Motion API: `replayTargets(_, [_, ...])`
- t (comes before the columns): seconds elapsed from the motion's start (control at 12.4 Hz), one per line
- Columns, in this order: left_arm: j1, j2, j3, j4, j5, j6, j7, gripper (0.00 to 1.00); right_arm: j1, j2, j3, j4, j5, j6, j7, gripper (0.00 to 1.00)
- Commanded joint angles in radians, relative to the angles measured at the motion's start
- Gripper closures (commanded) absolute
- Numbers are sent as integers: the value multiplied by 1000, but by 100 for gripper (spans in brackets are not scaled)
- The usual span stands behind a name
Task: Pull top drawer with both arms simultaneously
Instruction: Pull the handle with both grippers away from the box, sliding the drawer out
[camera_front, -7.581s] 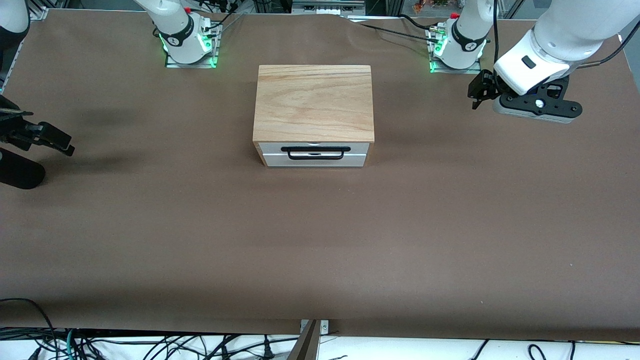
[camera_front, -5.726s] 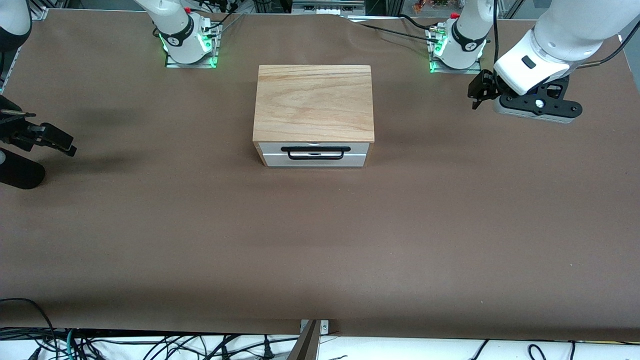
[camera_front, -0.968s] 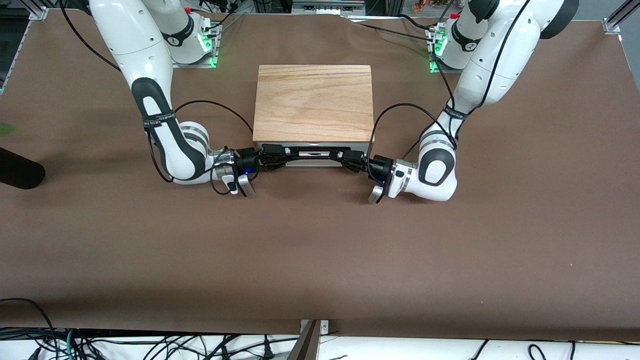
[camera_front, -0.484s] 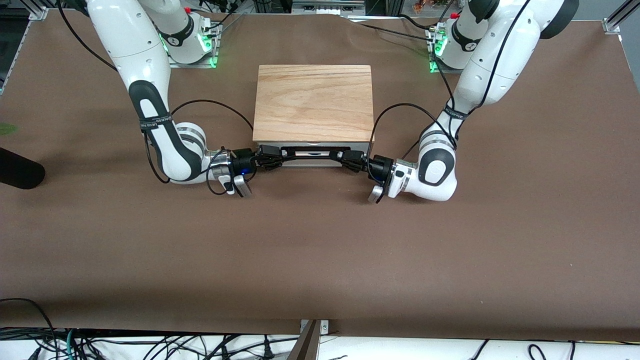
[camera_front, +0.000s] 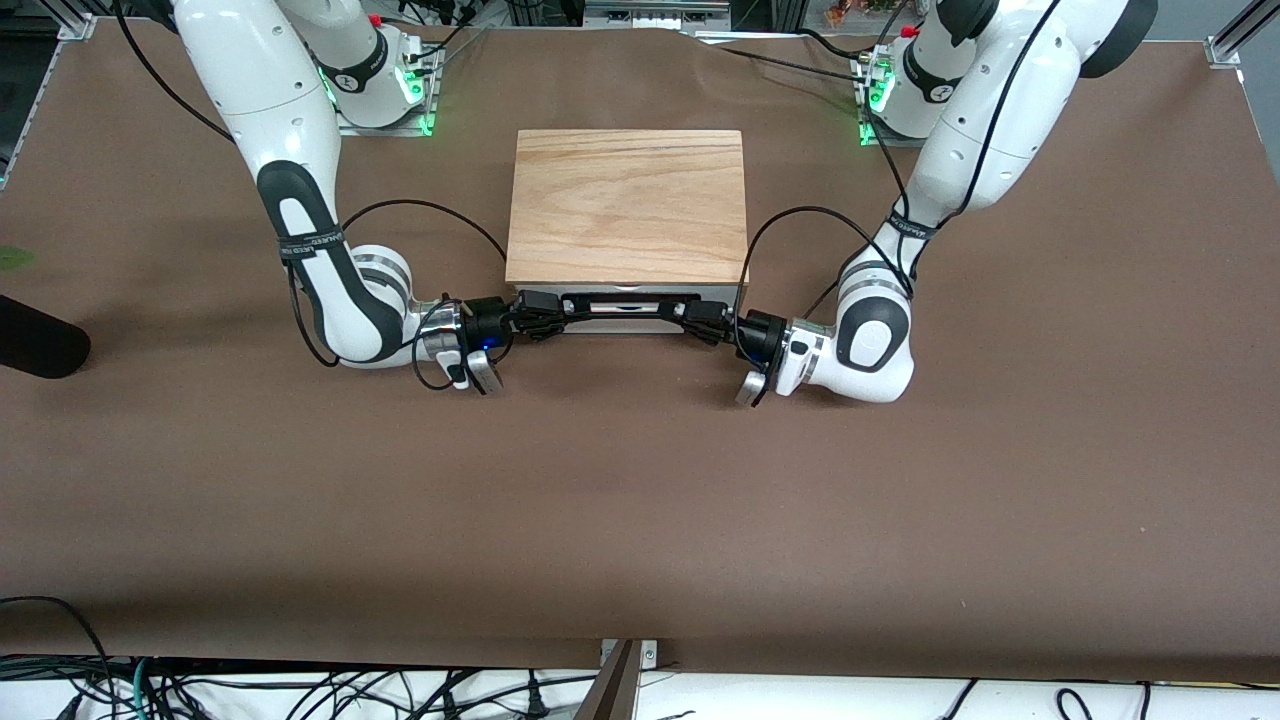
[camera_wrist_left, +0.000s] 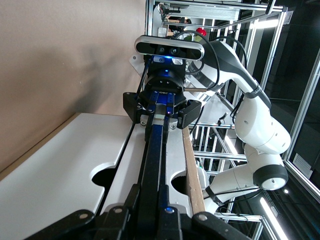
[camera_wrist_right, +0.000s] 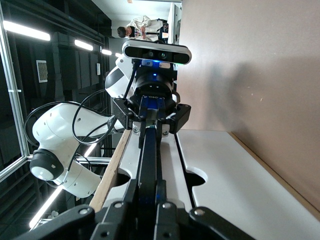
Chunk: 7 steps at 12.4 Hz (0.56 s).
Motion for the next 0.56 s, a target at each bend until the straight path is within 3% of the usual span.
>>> replayTargets(0.0, [1,15,0,65,-24,-23,-58,100,-42,35,4,75,21,-19,11,88])
replayTargets(0.48, [1,48,1,180,-12,-23,-200,100,-75,92,3,201,18,-16,85,88])
